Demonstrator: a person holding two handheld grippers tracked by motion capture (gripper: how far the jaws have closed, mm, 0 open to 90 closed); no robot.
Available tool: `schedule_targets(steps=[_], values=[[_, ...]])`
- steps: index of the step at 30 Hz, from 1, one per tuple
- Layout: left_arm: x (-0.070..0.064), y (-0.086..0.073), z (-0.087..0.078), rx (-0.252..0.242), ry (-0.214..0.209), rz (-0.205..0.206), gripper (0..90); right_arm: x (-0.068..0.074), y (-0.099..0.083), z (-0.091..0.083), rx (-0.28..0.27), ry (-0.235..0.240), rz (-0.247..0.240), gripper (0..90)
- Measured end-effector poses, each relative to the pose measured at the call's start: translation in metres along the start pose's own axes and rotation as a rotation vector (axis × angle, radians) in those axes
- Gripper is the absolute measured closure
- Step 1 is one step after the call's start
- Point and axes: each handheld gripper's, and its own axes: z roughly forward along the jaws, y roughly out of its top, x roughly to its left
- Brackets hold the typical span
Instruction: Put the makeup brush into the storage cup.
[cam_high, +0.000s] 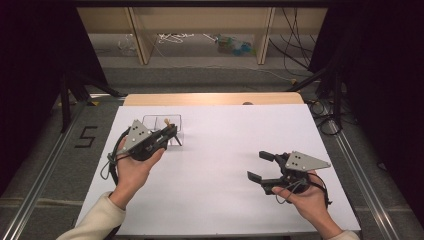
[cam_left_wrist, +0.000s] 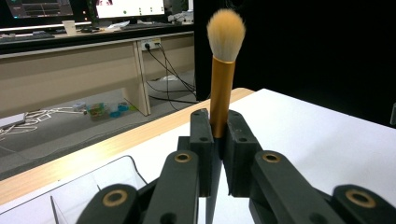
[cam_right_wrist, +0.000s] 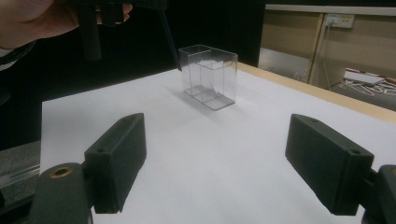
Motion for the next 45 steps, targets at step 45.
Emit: schedule_targets(steps=[45], values=[[0.010, 0.002, -0.003, 0.020, 0.045, 0.004, 83.0, -0.005, -0.003, -0.015, -0.002, -0.034, 0.005, 20.3]])
